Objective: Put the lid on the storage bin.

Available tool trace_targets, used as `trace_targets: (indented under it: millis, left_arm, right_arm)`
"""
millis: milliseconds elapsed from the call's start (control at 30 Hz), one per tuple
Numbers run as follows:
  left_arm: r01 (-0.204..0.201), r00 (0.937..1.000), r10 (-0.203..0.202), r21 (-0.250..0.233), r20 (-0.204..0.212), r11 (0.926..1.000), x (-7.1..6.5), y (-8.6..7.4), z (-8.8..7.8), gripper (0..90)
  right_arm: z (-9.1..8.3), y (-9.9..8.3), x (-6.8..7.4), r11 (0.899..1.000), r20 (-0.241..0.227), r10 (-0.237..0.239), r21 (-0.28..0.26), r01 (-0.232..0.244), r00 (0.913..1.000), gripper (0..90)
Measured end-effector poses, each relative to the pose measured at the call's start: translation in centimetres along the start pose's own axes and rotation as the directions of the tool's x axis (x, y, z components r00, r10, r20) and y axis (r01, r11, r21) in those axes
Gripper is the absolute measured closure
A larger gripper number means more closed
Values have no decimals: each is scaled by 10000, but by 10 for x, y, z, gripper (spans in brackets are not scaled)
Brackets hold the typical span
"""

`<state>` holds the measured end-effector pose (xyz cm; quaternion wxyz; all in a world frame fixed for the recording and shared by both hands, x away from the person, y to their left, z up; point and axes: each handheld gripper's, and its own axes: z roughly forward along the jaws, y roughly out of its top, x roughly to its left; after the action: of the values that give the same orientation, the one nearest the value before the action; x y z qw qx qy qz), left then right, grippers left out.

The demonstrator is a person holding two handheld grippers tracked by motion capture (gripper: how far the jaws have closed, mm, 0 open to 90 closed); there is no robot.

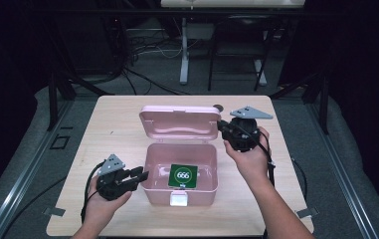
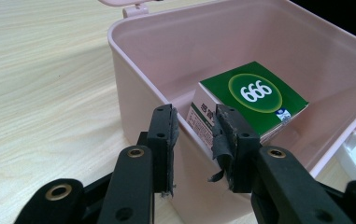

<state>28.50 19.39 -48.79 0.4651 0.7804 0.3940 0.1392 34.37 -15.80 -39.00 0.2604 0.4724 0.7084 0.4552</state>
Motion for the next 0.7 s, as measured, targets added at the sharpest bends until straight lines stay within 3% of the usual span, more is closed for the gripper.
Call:
trace_targets:
  millis: [233,500,700]
  left_arm:
    - [29,10000,-29,18,4,10000,0,0,0,694]
    - [113,9999,-113,78,104,9999,1,2,-1,688]
    - [159,9999,-159,-157,7,9997,3,11,-3,669]
  right_arm:
    - [-9,-16,8,9982,243,-100,-586,114,9997,862]
    - [-14,-23,10,9967,114,88,-813,-78,9999,856]
    - [-16,-26,13,9961,159,-130,-872,143,9998,855]
